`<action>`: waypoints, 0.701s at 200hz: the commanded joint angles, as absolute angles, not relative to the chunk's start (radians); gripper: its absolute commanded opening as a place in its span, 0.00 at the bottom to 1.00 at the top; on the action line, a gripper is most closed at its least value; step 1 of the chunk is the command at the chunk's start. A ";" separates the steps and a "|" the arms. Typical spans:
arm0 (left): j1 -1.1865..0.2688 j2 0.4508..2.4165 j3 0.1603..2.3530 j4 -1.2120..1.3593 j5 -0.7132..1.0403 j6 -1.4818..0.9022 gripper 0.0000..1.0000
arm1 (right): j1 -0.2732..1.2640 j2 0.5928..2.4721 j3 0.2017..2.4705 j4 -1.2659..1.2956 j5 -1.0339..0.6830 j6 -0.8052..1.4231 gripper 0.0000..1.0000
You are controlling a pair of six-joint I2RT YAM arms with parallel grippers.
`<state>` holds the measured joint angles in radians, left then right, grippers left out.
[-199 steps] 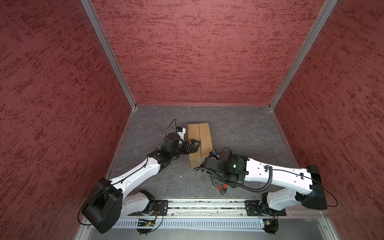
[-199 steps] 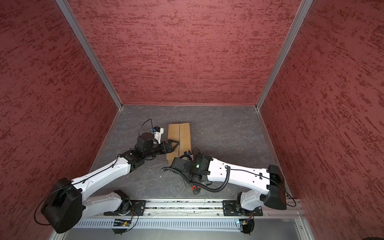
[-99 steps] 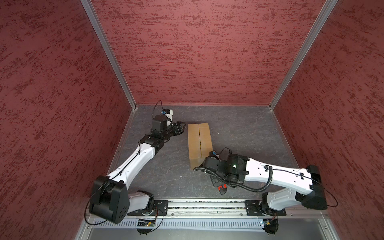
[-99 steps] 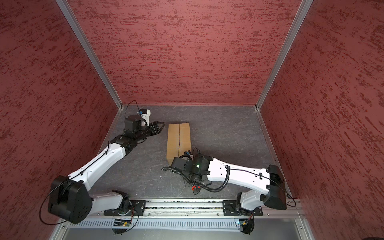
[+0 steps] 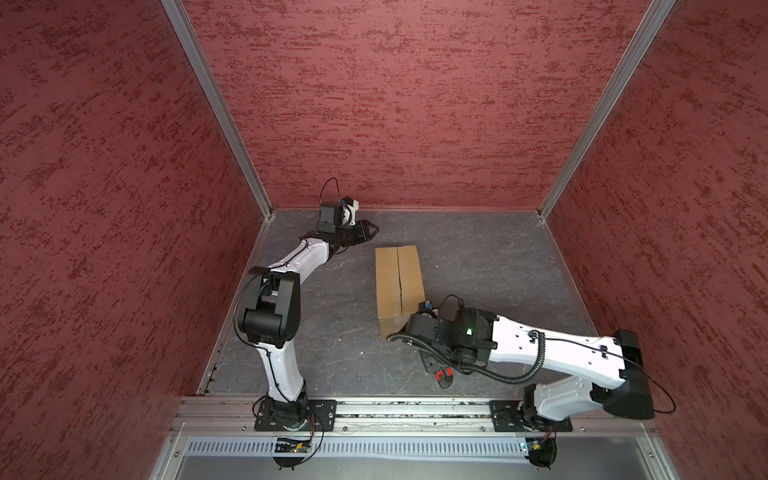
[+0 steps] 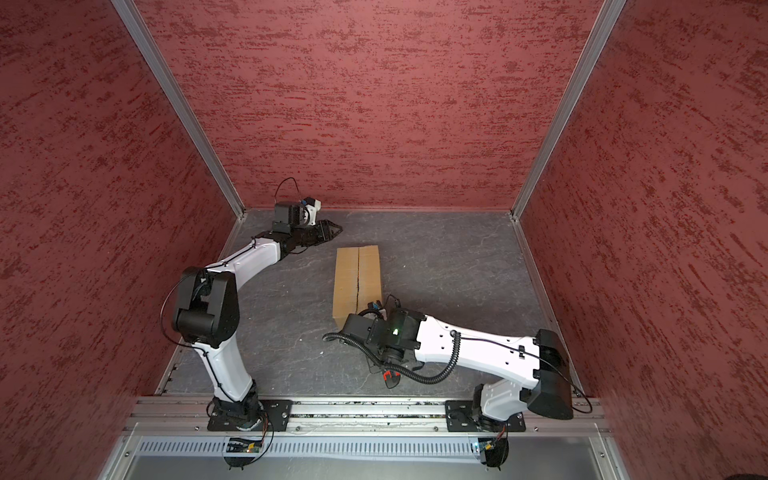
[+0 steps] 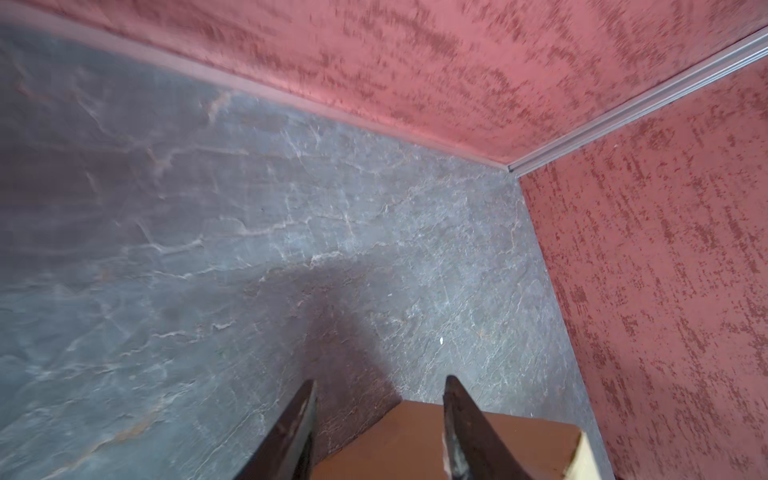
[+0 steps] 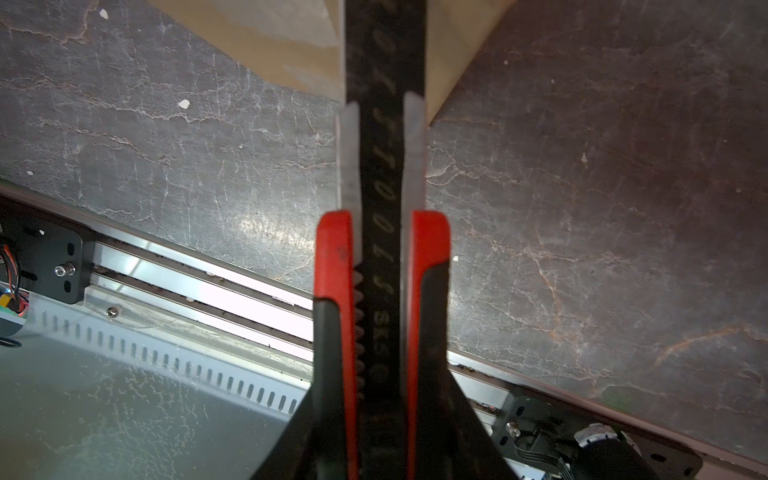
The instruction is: Unpack the express box
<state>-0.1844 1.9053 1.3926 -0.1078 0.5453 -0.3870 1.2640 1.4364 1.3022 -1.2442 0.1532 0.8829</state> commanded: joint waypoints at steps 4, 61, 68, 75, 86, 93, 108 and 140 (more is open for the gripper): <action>-0.199 1.917 1.425 -0.102 0.617 -0.379 0.49 | 1.253 1.410 1.293 -1.217 0.171 0.903 0.02; -0.226 1.901 1.368 -0.061 0.622 -0.390 0.46 | 1.253 1.405 1.296 -1.227 0.178 0.910 0.02; -0.225 1.895 1.358 -0.056 0.624 -0.391 0.46 | 1.253 1.406 1.296 -1.227 0.179 0.911 0.02; -0.225 1.892 1.348 -0.050 0.626 -0.393 0.46 | 1.252 1.406 1.296 -1.229 0.179 0.910 0.02; -0.227 1.885 1.334 -0.044 0.631 -0.393 0.45 | 1.253 1.405 1.296 -1.230 0.181 0.912 0.02; -0.228 1.880 1.325 -0.040 0.636 -0.394 0.45 | 1.252 1.405 1.296 -1.230 0.183 0.912 0.02; -0.230 1.872 1.305 -0.026 0.643 -0.402 0.44 | 1.252 1.405 1.297 -1.234 0.186 0.915 0.02; -0.235 1.858 1.265 0.004 0.653 -0.419 0.44 | 1.252 1.408 1.301 -1.255 0.195 0.927 0.02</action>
<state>-0.2256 1.8908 1.2964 -0.0261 0.6281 -0.4076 1.2598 1.4322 1.2968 -1.2427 0.1539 0.8940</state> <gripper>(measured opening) 0.439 0.391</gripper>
